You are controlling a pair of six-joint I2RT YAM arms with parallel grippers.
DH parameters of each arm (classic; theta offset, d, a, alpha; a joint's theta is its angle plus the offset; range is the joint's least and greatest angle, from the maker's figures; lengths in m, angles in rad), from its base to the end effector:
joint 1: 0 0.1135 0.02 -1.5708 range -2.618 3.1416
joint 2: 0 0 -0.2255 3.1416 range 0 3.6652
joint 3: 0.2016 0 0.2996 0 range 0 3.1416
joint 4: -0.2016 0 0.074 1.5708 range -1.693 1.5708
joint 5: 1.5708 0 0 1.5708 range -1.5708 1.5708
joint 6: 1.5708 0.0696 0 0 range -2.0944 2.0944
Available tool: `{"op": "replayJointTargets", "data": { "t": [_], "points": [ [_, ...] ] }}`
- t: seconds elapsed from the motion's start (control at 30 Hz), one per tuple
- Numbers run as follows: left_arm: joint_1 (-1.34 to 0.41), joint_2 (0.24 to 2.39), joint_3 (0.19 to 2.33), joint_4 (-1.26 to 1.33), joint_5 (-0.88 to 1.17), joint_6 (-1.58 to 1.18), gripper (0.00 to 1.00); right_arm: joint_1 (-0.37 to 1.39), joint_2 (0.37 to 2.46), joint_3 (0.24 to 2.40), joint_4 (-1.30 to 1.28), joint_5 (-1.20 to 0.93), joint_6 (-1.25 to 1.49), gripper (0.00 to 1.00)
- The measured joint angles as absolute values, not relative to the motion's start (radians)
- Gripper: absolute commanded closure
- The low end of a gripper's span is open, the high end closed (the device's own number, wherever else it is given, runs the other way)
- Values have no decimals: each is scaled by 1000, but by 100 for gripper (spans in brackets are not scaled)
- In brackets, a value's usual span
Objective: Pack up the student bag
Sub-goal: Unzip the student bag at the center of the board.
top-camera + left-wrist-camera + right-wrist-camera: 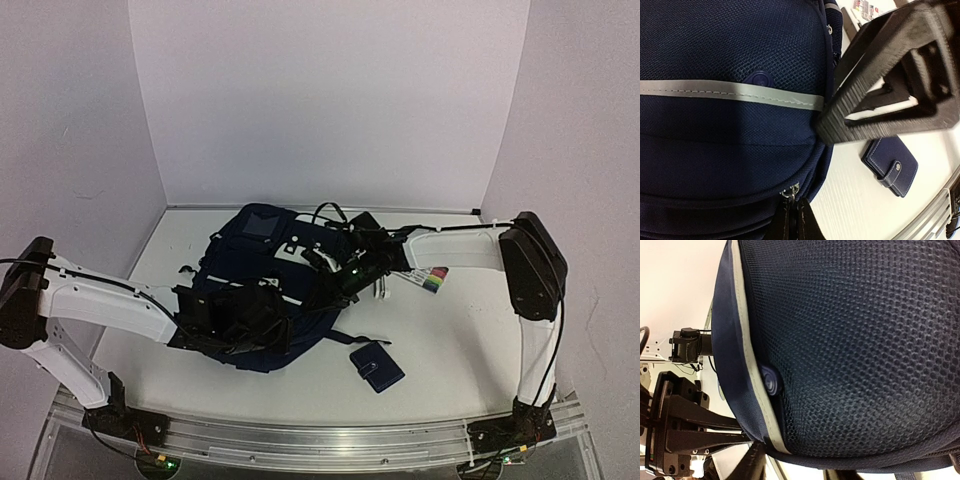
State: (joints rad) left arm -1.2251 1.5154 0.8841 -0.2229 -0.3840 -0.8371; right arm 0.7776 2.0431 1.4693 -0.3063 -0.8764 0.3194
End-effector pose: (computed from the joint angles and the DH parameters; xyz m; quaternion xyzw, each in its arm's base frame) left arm 0.1502 -0.3401 0.1094 0.1116 0.9149 -0.2035 0.3302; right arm 0.3025 0.3729 0.1140 -0.3334 0.7972 0.5005 0.0534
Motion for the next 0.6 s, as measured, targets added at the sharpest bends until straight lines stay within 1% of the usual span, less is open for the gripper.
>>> {"op": "replayJointTargets", "data": {
  "t": [0.03, 0.2, 0.33, 0.6],
  "points": [
    [-1225, 1515, 884, -226, -384, -837, 100, 774, 2043, 1470, -307, -877, 323, 100],
    [-1219, 1508, 882, -235, -392, -853, 100, 759, 2043, 1476, -318, -884, 331, 100],
    [-1208, 1463, 859, -238, -407, -883, 100, 734, 2043, 1493, -359, -888, 299, 100],
    [-1180, 1357, 815, -292, -452, -939, 100, 653, 2042, 1541, -525, -848, 120, 100]
  ]
}}
